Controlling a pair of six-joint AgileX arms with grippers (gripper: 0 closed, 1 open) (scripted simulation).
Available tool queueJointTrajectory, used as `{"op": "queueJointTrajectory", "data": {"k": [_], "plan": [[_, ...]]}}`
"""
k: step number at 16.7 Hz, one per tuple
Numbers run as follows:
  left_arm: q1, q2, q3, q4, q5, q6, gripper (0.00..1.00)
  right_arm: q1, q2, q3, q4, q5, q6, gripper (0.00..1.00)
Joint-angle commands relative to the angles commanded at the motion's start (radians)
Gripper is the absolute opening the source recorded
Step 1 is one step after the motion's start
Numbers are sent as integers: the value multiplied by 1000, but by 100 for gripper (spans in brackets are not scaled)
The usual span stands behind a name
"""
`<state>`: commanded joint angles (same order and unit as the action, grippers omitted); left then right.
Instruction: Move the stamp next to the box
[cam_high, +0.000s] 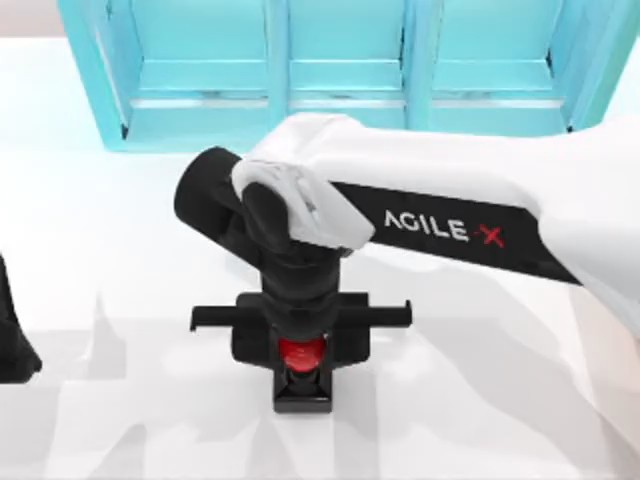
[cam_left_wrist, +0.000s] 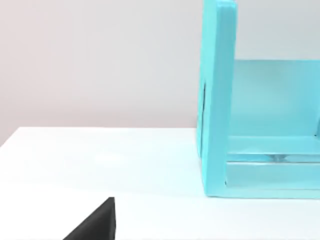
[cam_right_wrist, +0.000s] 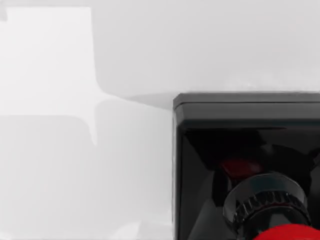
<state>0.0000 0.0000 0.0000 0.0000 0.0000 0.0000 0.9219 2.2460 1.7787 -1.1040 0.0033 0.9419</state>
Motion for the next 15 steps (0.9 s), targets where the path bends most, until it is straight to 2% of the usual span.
{"op": "queueJointTrajectory", "data": {"k": [9, 15], "plan": [[0, 0, 0, 0, 0, 0, 100, -2, -1, 3, -3, 0, 2, 0], [0, 0, 0, 0, 0, 0, 100, -3, -24, 138, -168, -1, 2, 0]]}}
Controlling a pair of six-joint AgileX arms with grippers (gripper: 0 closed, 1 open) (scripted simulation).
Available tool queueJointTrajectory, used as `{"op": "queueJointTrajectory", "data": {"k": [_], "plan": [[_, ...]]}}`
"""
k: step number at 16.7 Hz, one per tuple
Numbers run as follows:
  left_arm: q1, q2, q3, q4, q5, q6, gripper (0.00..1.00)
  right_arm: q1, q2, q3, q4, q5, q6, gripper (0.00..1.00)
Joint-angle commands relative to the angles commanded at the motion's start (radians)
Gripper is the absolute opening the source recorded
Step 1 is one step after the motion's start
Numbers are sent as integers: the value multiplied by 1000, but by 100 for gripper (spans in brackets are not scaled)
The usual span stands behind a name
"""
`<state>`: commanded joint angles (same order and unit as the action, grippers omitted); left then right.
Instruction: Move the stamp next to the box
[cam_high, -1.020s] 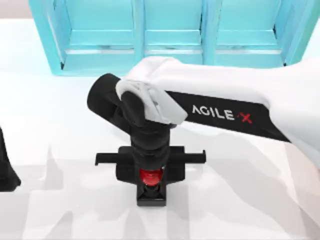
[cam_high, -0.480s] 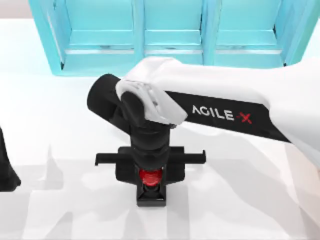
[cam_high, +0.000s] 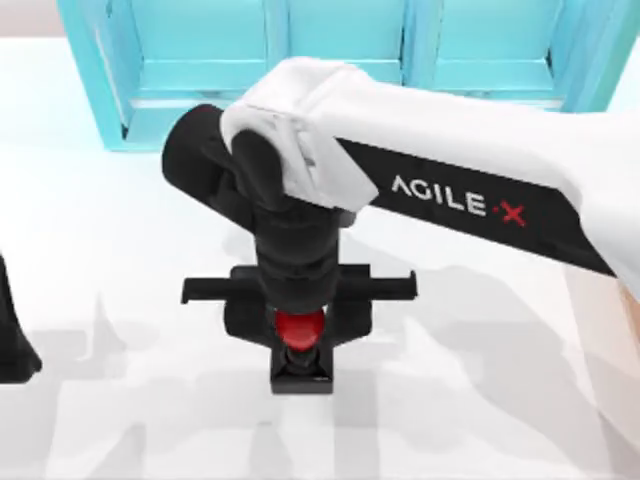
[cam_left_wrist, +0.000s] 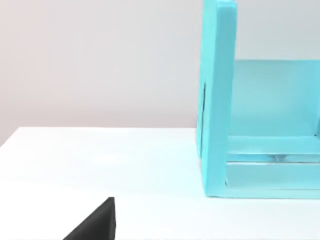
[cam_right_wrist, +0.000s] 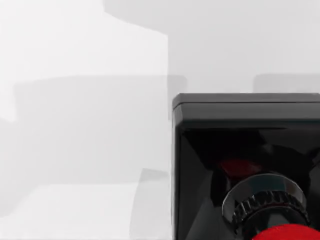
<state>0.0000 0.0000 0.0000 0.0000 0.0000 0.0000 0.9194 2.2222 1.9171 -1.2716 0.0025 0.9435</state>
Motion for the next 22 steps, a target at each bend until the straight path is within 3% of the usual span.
{"op": "queueJointTrajectory", "data": {"k": [6, 9, 22], "plan": [[0, 0, 0, 0, 0, 0, 100, -10, 3, 23, -20, 0, -11, 0], [0, 0, 0, 0, 0, 0, 100, -78, 42, 119, -86, 0, -83, 0], [0, 0, 0, 0, 0, 0, 100, -687, 302, 913, -604, 4, -688, 0]]}}
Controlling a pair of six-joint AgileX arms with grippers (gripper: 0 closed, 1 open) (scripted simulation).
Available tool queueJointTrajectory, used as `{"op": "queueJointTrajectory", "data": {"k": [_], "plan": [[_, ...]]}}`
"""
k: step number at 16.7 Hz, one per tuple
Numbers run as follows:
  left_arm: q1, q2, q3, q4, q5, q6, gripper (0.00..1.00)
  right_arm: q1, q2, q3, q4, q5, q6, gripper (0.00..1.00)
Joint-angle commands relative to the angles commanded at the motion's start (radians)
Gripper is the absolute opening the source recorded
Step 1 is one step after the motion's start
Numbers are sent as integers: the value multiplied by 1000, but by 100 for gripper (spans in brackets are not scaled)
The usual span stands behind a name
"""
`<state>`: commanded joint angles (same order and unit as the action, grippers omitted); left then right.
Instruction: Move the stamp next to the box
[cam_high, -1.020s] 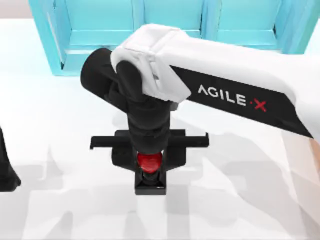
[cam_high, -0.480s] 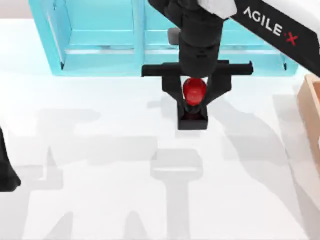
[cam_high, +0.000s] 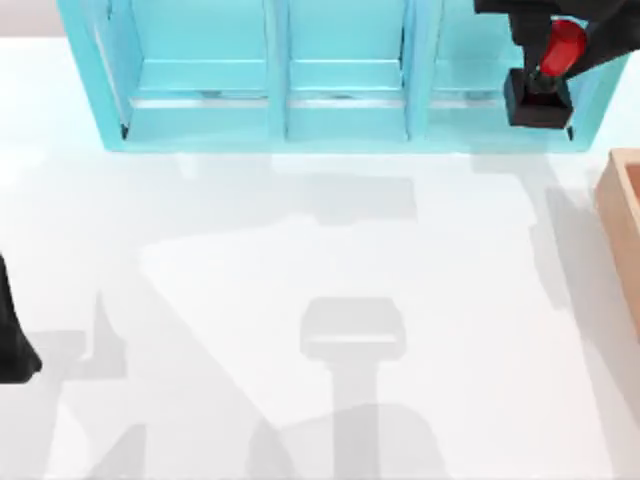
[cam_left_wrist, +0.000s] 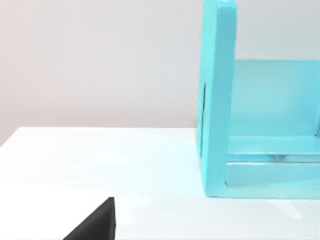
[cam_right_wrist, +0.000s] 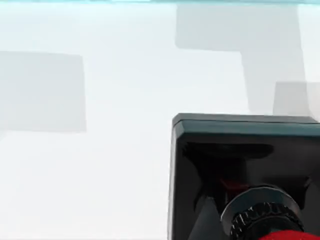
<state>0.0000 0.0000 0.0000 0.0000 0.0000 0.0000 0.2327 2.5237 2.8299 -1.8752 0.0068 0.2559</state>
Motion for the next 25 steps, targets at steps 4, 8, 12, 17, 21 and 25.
{"op": "queueJointTrajectory", "data": {"k": [4, 8, 12, 17, 21, 25], "plan": [[0, 0, 0, 0, 0, 0, 100, -64, 21, 72, -51, 1, -64, 0], [0, 0, 0, 0, 0, 0, 100, -51, 159, 371, 45, -11, -62, 0], [0, 0, 0, 0, 0, 0, 100, -50, 109, 262, 94, -11, -64, 0], [0, 0, 0, 0, 0, 0, 100, -53, -12, -82, 215, -7, -65, 0], [0, 0, 0, 0, 0, 0, 100, -57, -118, -400, 321, -2, -64, 0], [0, 0, 0, 0, 0, 0, 100, -60, -197, -599, 401, -2, -63, 0]]}}
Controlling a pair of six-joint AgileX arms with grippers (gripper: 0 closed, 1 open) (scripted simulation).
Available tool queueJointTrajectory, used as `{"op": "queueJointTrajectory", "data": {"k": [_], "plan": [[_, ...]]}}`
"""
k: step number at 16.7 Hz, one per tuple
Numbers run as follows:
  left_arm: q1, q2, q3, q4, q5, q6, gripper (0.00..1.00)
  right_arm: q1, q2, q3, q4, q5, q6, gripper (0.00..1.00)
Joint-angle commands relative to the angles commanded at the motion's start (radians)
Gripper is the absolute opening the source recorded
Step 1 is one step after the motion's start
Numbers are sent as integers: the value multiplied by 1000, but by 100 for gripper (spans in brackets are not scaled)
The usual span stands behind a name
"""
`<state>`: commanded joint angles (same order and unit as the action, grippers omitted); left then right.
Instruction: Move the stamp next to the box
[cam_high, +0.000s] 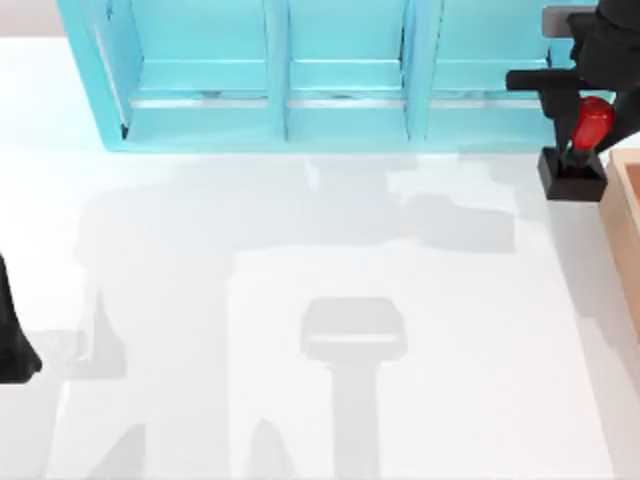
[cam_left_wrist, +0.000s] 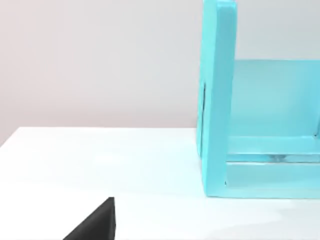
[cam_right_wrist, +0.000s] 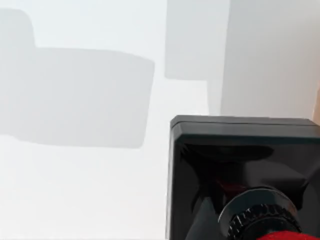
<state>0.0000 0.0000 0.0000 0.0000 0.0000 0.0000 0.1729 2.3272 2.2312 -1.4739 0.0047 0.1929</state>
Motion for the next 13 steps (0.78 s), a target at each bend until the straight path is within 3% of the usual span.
{"op": "queueJointTrajectory", "data": {"k": [6, 13], "plan": [[0, 0, 0, 0, 0, 0, 100, -1, -18, -39, 19, 0, 0, 0], [0, 0, 0, 0, 0, 0, 100, -1, -18, -39, 19, 0, 0, 53]]}}
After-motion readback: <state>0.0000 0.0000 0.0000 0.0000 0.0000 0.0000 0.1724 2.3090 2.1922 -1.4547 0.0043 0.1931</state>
